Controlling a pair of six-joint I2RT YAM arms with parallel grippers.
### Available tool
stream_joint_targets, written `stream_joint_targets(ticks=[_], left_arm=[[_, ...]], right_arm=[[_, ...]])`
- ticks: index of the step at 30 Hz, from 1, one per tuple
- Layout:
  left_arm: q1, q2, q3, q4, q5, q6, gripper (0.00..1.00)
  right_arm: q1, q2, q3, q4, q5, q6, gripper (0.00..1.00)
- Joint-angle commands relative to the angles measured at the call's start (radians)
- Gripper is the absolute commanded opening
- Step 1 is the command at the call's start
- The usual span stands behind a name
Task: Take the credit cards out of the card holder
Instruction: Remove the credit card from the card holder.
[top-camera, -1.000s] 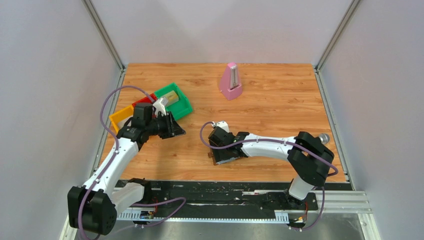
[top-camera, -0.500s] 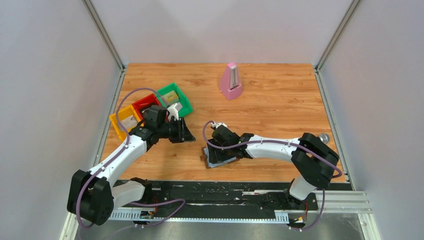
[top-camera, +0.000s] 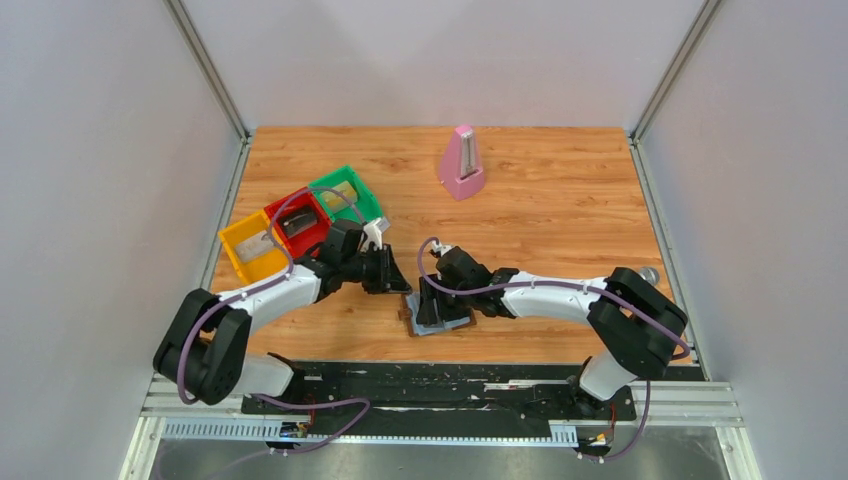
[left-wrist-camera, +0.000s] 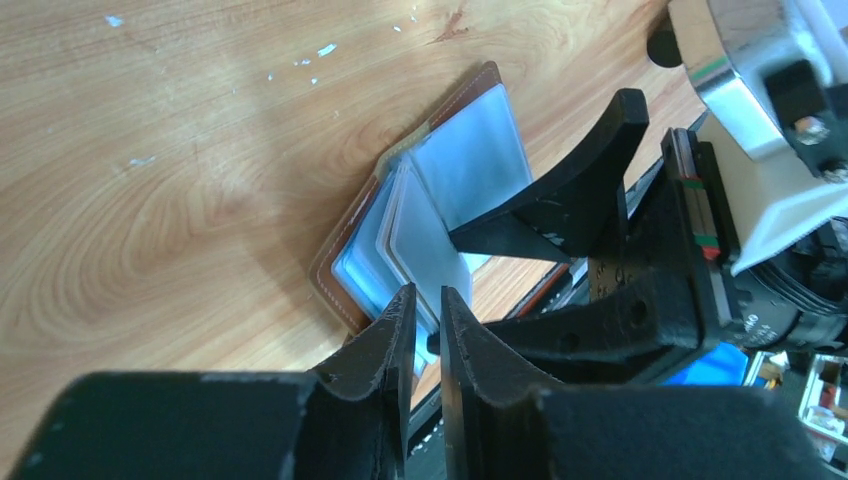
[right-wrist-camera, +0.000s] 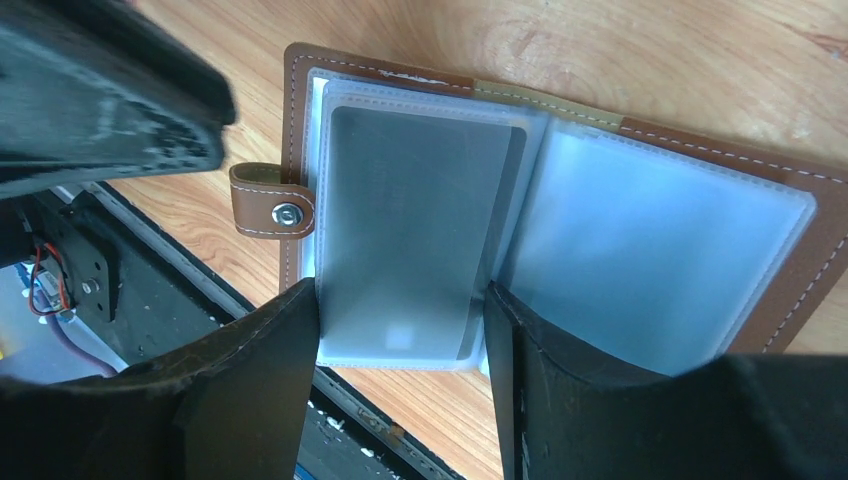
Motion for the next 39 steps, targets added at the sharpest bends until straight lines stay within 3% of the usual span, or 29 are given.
stream_joint_targets(ticks=[1, 11, 20, 39], left_arm=[[-0.021, 0.055, -0.014, 0.168, 0.027, -0.042, 0.21], [-0.032, 0.112, -0.024, 0.203, 0.003, -0.040, 0.15], [-0.033, 0.058, -0.022, 0.132, -0.059, -0.007, 0.15], [-0.041, 0.107, -0.027, 0.147, -0.060, -0.001, 0.15]], right_arm=[[-0.003, -0.035, -0.013, 0.059, -0.032, 0.023, 0.54], [-0.007, -0.039, -0.020, 0.067, -0.035, 0.028, 0.54], [-0.015, -0.046, -0.032, 0.075, -0.037, 0.035, 0.54], [-0.016, -0.046, -0.033, 0.078, -0.042, 0.040, 0.54]])
